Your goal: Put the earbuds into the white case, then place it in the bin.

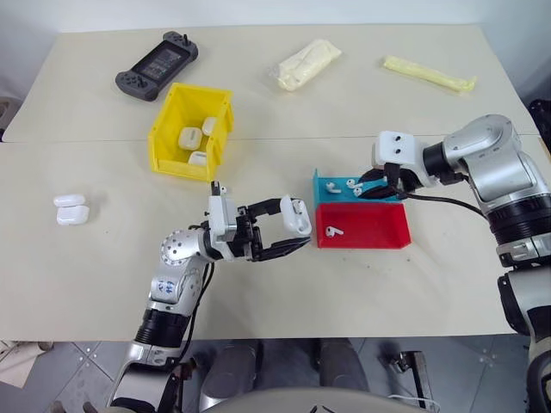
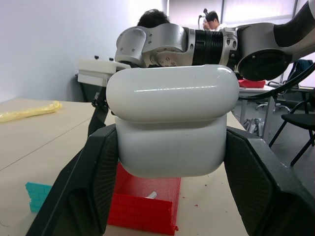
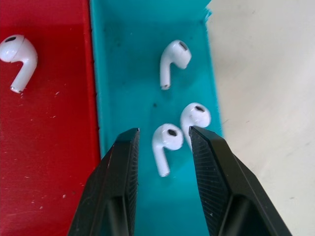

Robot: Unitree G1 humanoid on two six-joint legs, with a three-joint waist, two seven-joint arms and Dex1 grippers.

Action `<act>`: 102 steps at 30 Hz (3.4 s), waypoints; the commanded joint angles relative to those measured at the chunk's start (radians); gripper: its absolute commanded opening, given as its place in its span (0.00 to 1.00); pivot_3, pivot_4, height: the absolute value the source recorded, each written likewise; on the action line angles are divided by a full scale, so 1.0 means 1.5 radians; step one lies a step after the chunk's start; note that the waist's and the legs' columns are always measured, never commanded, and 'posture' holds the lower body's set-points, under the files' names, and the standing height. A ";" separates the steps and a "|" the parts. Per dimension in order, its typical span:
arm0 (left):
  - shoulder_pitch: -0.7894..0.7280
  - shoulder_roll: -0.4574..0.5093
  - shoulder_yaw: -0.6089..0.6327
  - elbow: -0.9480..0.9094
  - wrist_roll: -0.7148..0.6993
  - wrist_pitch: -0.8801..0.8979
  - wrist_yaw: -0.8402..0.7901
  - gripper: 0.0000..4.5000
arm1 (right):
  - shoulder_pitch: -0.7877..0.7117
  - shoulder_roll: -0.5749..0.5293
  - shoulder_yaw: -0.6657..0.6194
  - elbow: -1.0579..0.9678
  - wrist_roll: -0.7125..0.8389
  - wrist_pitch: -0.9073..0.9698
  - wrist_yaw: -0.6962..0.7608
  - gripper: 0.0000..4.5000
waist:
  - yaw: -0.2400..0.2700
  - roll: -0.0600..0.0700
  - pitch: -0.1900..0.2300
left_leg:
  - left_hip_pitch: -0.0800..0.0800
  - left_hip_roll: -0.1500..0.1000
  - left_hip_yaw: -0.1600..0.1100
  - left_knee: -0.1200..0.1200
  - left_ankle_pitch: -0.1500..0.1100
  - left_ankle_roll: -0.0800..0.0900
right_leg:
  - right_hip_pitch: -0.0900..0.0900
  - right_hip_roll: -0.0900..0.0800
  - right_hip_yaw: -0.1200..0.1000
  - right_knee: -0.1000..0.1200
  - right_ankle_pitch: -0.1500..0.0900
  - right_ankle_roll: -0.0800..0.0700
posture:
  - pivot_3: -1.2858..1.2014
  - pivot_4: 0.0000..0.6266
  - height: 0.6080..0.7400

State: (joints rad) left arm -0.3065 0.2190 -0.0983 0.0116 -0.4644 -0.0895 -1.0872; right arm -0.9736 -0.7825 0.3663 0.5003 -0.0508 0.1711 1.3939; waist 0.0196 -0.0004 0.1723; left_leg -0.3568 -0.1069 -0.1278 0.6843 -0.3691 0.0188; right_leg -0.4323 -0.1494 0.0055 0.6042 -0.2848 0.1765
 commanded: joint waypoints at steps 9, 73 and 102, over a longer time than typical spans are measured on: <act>-0.002 -0.001 -0.002 -0.030 -0.002 -0.013 0.012 0.62 | -0.030 0.024 0.005 0.079 -0.052 -0.087 0.014 0.36 | -0.004 0.000 0.000 | 0.000 0.000 0.000 0.000 0.000 0.000 | 0.000 0.000 0.000 0.000 0.000 0.000 | 0.52 0.24 1.00; -0.069 0.002 0.002 0.011 0.000 0.009 0.020 0.62 | 0.287 0.160 -0.417 -0.489 0.587 0.411 -0.234 0.12 | -0.012 0.001 0.000 | 0.000 0.000 0.000 0.001 0.000 0.000 | 0.000 0.000 0.000 0.002 0.000 0.000 | 0.52 0.24 1.00; -0.100 -0.014 0.008 0.004 -0.012 0.040 0.041 0.62 | 0.419 0.256 -0.359 -0.567 0.765 0.444 -0.421 0.12 | -0.012 0.001 0.000 | 0.000 0.000 0.000 0.002 0.000 0.000 | 0.000 0.000 0.000 0.003 0.001 -0.002 | 0.52 0.24 1.00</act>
State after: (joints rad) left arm -0.4443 0.2021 -0.0968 0.0529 -0.4663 -0.0232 -1.0275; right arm -0.3473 -0.4038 -0.1653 -0.3435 1.0947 0.8523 0.7670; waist 0.0017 0.0004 0.1717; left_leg -0.3565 -0.1072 -0.1285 0.6866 -0.3691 0.0189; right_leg -0.4324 -0.1493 0.0053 0.6086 -0.2831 0.1741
